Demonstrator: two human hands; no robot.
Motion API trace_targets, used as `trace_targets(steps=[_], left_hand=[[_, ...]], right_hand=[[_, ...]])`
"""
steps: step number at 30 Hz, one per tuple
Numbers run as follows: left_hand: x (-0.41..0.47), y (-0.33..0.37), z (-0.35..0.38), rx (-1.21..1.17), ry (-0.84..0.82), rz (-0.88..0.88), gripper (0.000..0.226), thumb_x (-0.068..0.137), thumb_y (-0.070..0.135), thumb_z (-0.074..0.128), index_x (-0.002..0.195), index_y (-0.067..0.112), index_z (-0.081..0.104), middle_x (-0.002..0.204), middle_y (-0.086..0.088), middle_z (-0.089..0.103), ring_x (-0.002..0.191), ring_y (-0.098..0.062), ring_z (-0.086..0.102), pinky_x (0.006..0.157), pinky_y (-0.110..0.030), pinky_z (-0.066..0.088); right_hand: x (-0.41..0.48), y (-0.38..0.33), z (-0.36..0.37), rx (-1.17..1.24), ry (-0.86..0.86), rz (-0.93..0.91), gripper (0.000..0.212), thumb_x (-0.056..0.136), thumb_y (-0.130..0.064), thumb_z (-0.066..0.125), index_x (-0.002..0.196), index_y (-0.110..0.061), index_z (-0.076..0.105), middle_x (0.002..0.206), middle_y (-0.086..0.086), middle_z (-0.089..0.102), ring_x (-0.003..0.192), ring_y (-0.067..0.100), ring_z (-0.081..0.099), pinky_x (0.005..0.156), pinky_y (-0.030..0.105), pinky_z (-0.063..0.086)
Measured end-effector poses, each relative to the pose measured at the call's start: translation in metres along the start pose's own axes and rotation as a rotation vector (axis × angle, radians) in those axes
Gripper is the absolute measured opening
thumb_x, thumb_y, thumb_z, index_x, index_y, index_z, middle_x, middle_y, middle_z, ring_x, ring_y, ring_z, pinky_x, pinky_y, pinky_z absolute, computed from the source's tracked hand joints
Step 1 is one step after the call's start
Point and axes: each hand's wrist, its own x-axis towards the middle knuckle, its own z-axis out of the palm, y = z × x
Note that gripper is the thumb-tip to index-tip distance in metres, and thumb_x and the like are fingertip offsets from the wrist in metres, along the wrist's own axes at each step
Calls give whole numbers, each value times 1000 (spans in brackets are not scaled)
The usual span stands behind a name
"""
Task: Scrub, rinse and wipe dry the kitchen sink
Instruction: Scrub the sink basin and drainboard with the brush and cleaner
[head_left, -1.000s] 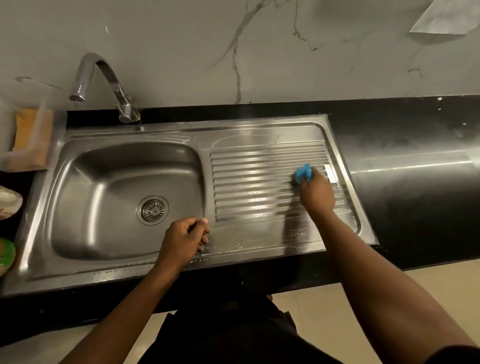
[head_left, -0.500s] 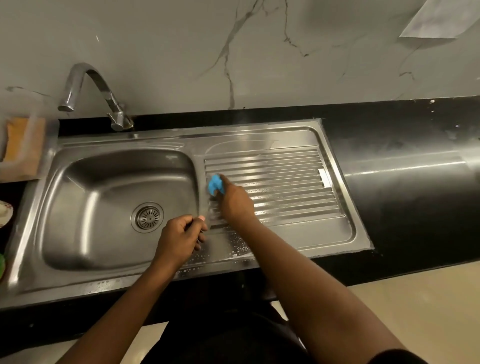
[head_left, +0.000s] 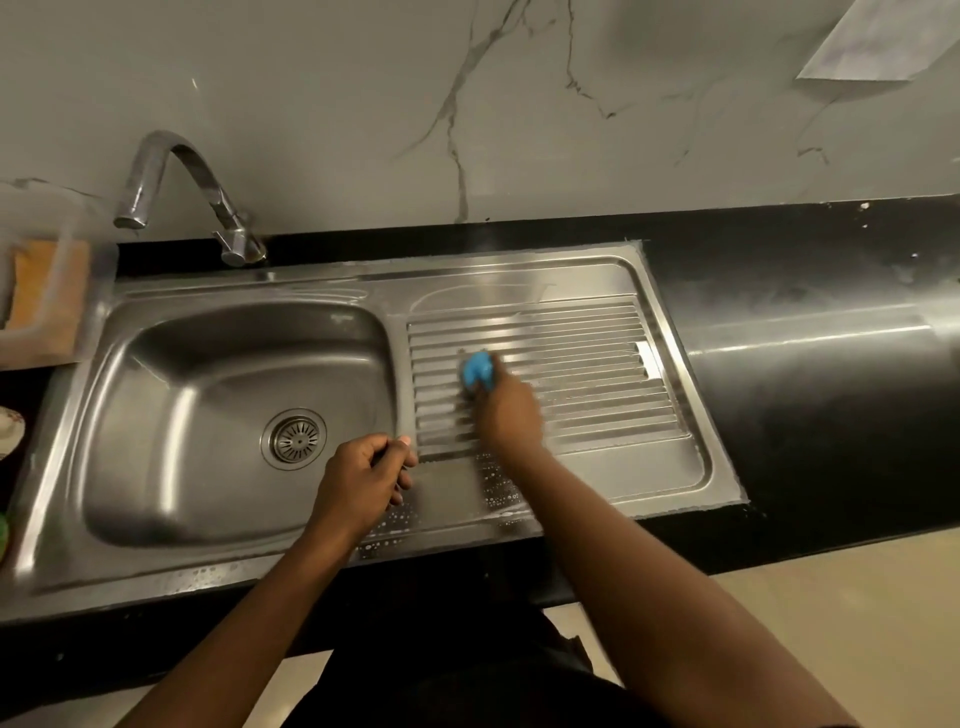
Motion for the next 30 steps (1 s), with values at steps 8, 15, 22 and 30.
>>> trace_targets(steps=[8, 15, 22, 30], left_hand=[[3, 1, 10, -6, -11, -21, 33, 104, 30, 60, 81, 11, 75, 69, -10, 73, 54, -18, 63, 58, -31, 49], [1, 4, 19, 26, -50, 5, 34, 106, 32, 59, 82, 12, 74, 71, -9, 74, 56, -19, 65, 60, -31, 49], [2, 6, 26, 15, -24, -5, 34, 105, 32, 59, 82, 12, 74, 70, -9, 73, 56, -18, 64, 58, -31, 49], [5, 19, 43, 6, -43, 15, 33, 105, 29, 59, 83, 10, 75, 68, -10, 72, 54, -16, 61, 54, -25, 48]], right_hand=[[1, 10, -14, -193, -122, -119, 55, 107, -40, 50, 159, -33, 35, 120, 10, 72, 103, 31, 68, 73, 32, 41], [48, 142, -166, -120, 169, 229, 38, 107, -35, 51, 140, -18, 55, 112, 12, 69, 96, 26, 66, 81, 41, 53], [10, 72, -78, 19, 108, 103, 43, 110, -34, 43, 152, -26, 42, 78, -6, 62, 69, 12, 64, 54, 24, 42], [-37, 28, -9, -199, -145, -136, 62, 106, -37, 50, 163, -36, 25, 120, 13, 71, 102, 32, 68, 74, 35, 45]])
